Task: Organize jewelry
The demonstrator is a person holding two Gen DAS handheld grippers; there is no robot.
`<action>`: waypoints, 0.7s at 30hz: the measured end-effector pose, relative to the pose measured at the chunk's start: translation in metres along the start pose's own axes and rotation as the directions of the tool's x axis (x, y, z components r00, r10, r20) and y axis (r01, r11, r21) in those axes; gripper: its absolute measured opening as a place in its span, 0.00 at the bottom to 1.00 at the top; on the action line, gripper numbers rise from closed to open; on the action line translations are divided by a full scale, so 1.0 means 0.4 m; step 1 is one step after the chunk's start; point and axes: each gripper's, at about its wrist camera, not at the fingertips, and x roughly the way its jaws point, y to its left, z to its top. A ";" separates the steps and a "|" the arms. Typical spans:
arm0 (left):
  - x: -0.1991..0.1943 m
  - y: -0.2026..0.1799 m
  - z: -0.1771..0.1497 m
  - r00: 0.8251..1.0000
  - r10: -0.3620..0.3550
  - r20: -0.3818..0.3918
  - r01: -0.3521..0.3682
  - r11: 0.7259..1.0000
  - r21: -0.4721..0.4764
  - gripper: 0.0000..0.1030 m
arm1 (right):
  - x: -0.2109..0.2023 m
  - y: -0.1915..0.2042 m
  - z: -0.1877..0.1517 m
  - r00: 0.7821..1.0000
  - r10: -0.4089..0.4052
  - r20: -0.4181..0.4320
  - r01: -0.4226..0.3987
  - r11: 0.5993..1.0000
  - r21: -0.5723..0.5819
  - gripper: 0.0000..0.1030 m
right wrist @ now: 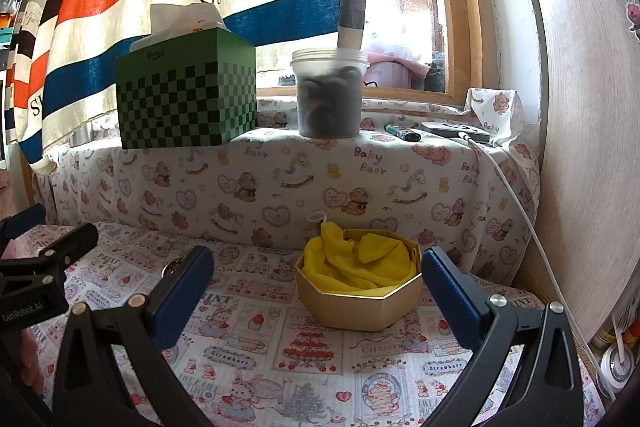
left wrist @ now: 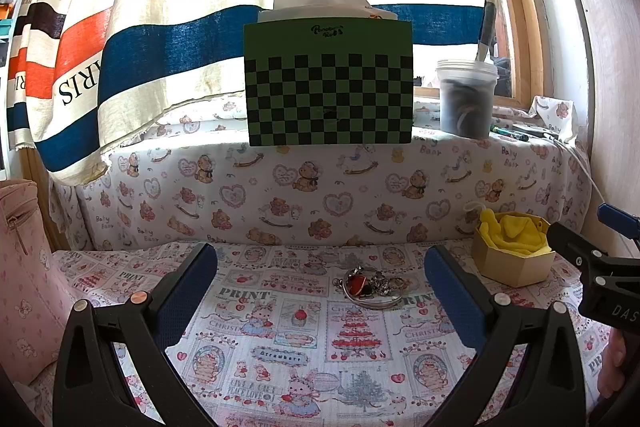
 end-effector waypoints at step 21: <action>-0.002 -0.005 -0.004 1.000 -0.005 0.000 0.005 1.000 -0.001 1.00 | -0.001 0.000 0.000 1.000 0.001 -0.001 -0.001 1.000 -0.001 1.00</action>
